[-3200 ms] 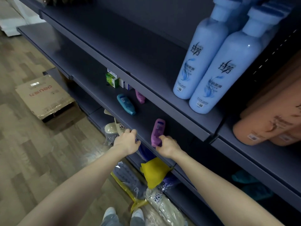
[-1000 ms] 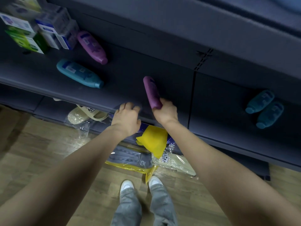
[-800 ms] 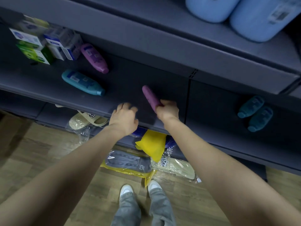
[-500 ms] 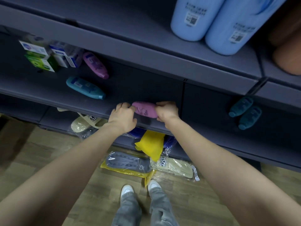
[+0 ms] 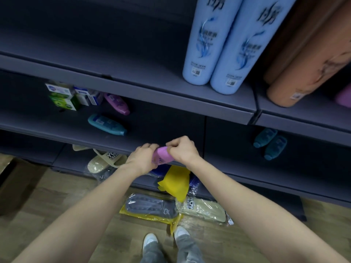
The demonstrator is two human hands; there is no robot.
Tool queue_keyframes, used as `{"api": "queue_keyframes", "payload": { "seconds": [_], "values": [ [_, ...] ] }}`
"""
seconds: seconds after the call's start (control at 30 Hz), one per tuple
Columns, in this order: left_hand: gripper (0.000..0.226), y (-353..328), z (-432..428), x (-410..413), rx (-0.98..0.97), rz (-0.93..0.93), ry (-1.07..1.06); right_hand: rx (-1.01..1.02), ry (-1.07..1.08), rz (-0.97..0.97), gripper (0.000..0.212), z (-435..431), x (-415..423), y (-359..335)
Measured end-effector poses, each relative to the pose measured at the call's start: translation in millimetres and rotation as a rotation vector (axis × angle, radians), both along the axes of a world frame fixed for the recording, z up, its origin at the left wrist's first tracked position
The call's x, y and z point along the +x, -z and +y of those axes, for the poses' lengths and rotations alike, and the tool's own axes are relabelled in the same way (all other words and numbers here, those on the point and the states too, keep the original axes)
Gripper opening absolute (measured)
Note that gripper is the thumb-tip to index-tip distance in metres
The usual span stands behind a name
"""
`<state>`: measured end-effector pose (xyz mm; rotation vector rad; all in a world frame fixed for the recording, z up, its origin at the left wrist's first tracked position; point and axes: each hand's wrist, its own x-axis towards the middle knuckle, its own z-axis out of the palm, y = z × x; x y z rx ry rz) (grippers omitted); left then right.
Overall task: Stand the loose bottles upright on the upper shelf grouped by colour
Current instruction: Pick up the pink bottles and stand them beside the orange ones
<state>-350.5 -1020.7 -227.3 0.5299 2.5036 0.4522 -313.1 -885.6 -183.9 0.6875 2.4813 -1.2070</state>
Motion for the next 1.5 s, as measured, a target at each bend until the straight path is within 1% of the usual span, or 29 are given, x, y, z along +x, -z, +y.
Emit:
{"api": "queue_keyframes", "payload": {
  "seconds": [0.07, 0.2, 0.3, 0.4, 0.63, 0.9, 1.07, 1.4, 1.5],
  "values": [
    [0.055, -8.0, -3.3, 4.5, 0.061, 0.002, 0.002, 0.014, -0.038, 0.028, 0.030, -2.8, 4.0, -11.8],
    [0.023, -25.1, -11.1, 7.7, 0.161, 0.080, -0.012, 0.035, -0.088, 0.094, 0.029, -6.4, 10.9, -35.1],
    [0.027, -39.8, -14.0, 9.7, 0.219, 0.127, 0.021, 0.062, -0.125, 0.150, 0.028, -6.9, 14.8, -51.5],
    [0.024, -55.8, -14.4, 14.3, 0.260, 0.181, 0.047, 0.031, -0.106, 0.200, 0.026, -5.9, 18.8, -67.6],
    [0.020, -88.8, -11.5, 20.0, 0.286, 0.308, 0.133, 0.056, -0.152, 0.321, 0.028, 2.8, 30.8, -96.8],
    [0.022, -125.4, -3.9, 26.5, 0.263, 0.364, 0.192, 0.037, -0.118, 0.443, 0.026, 11.9, 45.4, -123.7],
    [0.028, -143.4, 1.2, 30.7, 0.266, 0.389, 0.229, 0.054, -0.106, 0.489, 0.024, 18.7, 52.7, -141.2],
    [0.022, -172.7, 12.1, 41.1, 0.338, 0.443, 0.243, 0.049, -0.064, 0.633, 0.021, 25.8, 66.6, -173.2],
    [0.032, -176.8, 13.2, 42.5, 0.386, 0.432, 0.219, 0.059, -0.055, 0.694, 0.021, 28.1, 69.0, -178.9]
  ]
}}
